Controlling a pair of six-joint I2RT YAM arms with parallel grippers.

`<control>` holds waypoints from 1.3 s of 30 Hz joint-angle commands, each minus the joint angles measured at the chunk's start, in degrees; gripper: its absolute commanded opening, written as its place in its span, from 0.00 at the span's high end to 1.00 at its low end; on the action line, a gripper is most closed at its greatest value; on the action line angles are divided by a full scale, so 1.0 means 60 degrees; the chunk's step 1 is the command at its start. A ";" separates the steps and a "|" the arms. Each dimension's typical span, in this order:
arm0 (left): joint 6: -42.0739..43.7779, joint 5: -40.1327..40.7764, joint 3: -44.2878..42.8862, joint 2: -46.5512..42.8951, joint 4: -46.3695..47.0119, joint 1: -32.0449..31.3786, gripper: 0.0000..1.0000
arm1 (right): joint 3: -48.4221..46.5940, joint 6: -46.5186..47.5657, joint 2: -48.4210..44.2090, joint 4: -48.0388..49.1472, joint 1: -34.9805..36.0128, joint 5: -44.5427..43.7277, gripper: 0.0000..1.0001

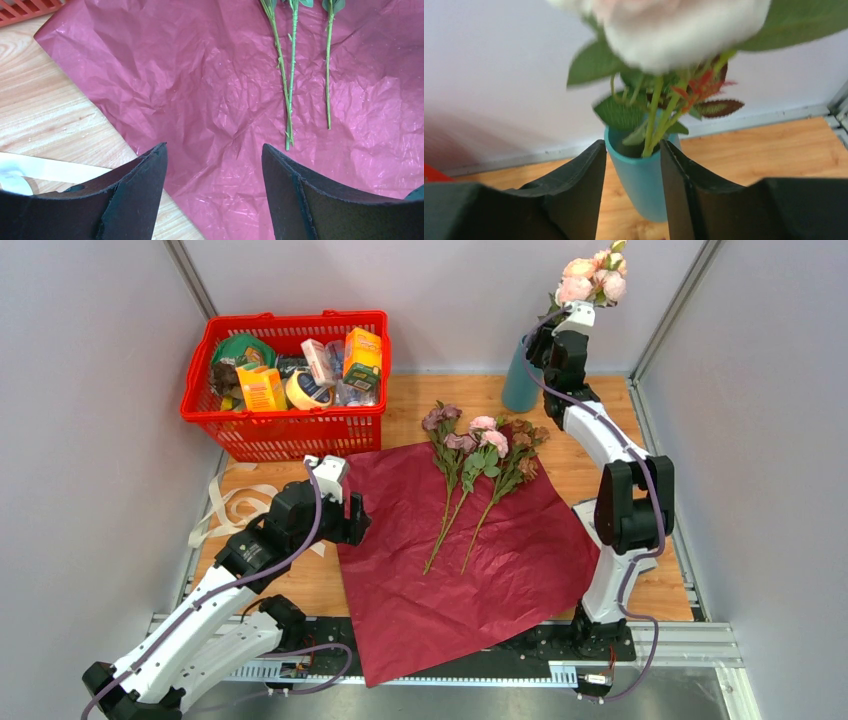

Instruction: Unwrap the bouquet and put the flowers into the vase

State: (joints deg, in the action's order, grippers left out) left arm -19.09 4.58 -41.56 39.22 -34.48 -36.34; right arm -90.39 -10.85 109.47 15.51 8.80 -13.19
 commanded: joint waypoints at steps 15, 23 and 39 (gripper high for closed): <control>0.0164 -0.0016 -0.0017 -0.0136 0.0239 -0.0008 0.23 | 0.3562 -0.3842 -0.4165 -0.3375 -0.0002 0.2695 0.37; 0.0164 -0.0001 -0.0017 -0.0209 0.0239 -0.0008 0.23 | 0.6127 -0.6436 -0.5617 -0.3930 0.0144 0.3913 0.40; 0.0179 -0.0002 -0.0017 -0.0121 0.0253 -0.0008 0.23 | 0.7828 -0.7639 -0.4931 -0.4212 0.1097 0.3634 0.57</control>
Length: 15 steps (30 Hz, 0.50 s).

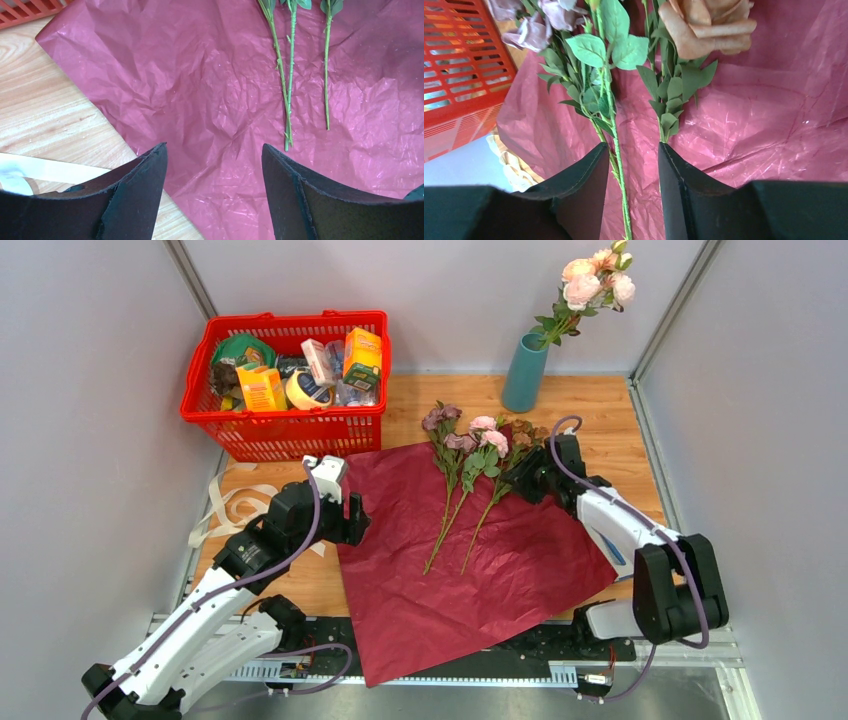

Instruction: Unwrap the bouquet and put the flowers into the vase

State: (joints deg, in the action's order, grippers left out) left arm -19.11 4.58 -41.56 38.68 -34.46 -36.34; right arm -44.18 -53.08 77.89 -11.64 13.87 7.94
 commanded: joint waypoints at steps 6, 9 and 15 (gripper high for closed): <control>0.0153 -0.0001 -0.0017 -0.0015 0.0250 -0.0008 0.23 | 0.0186 -0.0879 0.0788 0.0490 0.0530 -0.0078 0.58; 0.0168 -0.0001 -0.0031 -0.0015 0.0235 -0.0008 0.23 | 0.0244 -0.1055 0.0847 0.0533 0.0662 -0.0415 0.59; 0.0168 -0.0016 -0.0031 -0.0045 0.0235 -0.0008 0.23 | 0.0230 -0.1202 0.1140 0.0621 0.0735 -0.0431 0.59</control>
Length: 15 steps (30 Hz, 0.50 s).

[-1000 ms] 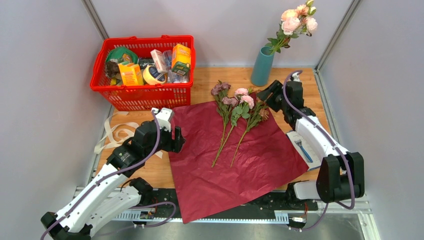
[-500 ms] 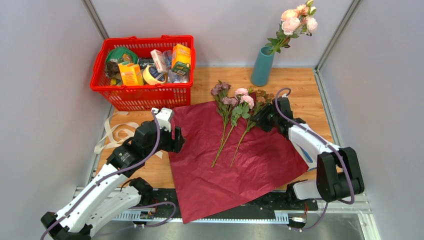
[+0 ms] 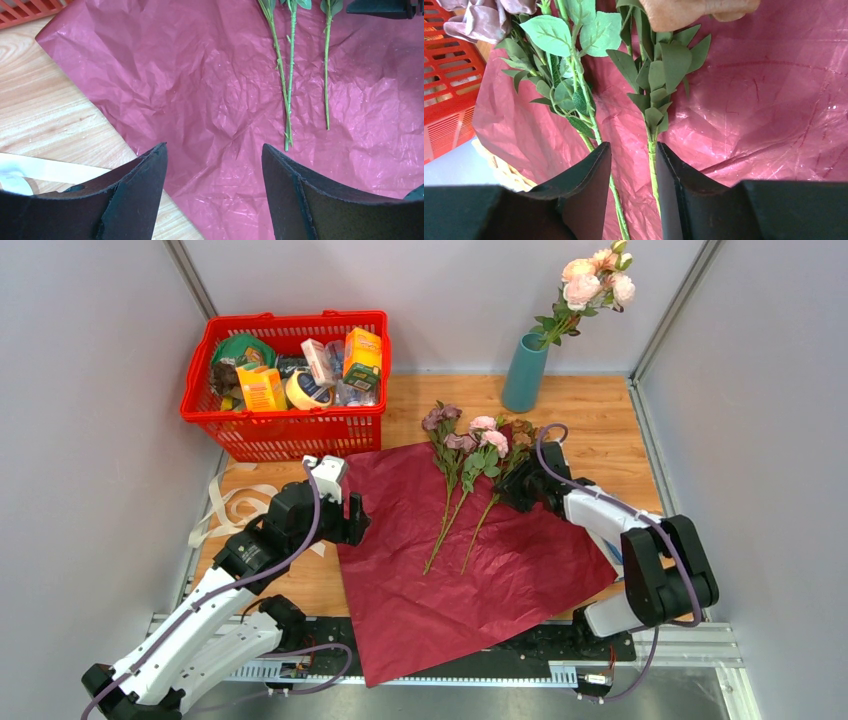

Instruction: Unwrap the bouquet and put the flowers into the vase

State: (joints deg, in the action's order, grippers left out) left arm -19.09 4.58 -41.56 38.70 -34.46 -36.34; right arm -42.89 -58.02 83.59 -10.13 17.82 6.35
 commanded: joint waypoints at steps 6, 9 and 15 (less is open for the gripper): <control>0.0179 -0.0016 -0.0031 -0.0092 0.0250 -0.0008 0.23 | 0.0015 -0.0555 0.0408 0.0385 0.0149 -0.0487 0.59; 0.0164 -0.0016 -0.0031 -0.0107 0.0235 -0.0008 0.23 | -0.0014 -0.0628 0.0613 0.0399 0.0179 -0.0546 0.60; 0.0150 -0.0031 -0.0031 -0.0107 0.0235 -0.0008 0.23 | -0.0233 -0.0599 0.1214 0.0487 0.0325 -0.0414 0.60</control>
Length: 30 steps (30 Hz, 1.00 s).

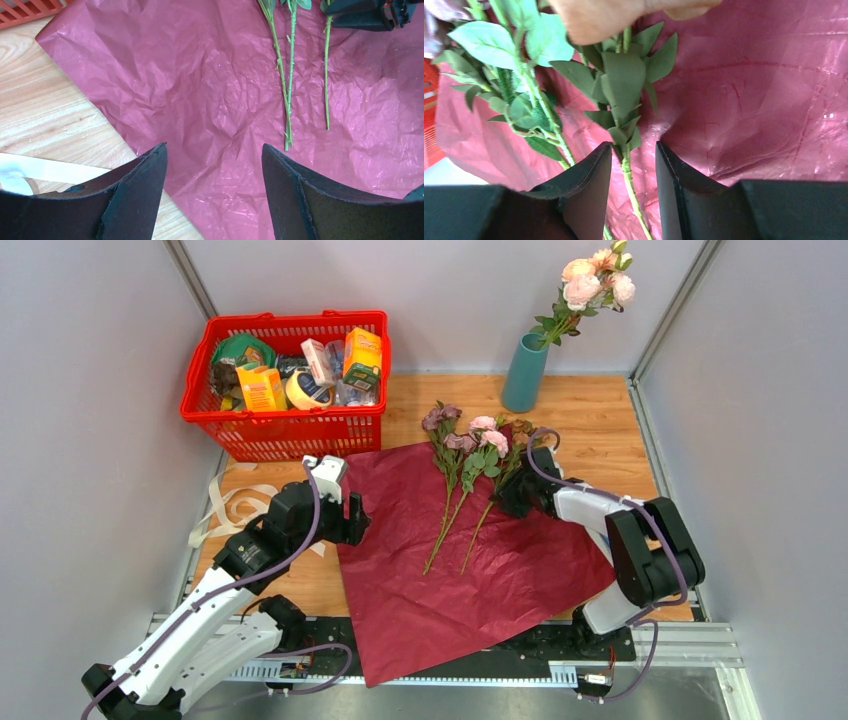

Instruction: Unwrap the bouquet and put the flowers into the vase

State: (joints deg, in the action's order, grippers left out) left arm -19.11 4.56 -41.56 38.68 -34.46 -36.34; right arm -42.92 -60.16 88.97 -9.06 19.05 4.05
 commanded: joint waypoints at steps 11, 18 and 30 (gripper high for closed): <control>0.0168 -0.0027 -0.0031 -0.0118 0.0235 -0.0008 0.23 | -0.0172 -0.0300 0.0611 0.0484 0.0209 -0.0236 0.67; 0.0153 -0.0027 -0.0031 -0.0118 0.0235 -0.0008 0.23 | -0.0069 -0.0242 0.0334 0.0499 0.0238 -0.0456 0.78; 0.0153 -0.0042 -0.0017 -0.0103 0.0235 -0.0008 0.23 | 0.0414 -0.0461 -0.1671 0.0485 0.0356 -0.1671 0.97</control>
State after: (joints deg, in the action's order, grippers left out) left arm -19.11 4.56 -41.56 38.68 -34.46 -36.34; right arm -41.43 -61.23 84.71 -7.42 20.64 -1.56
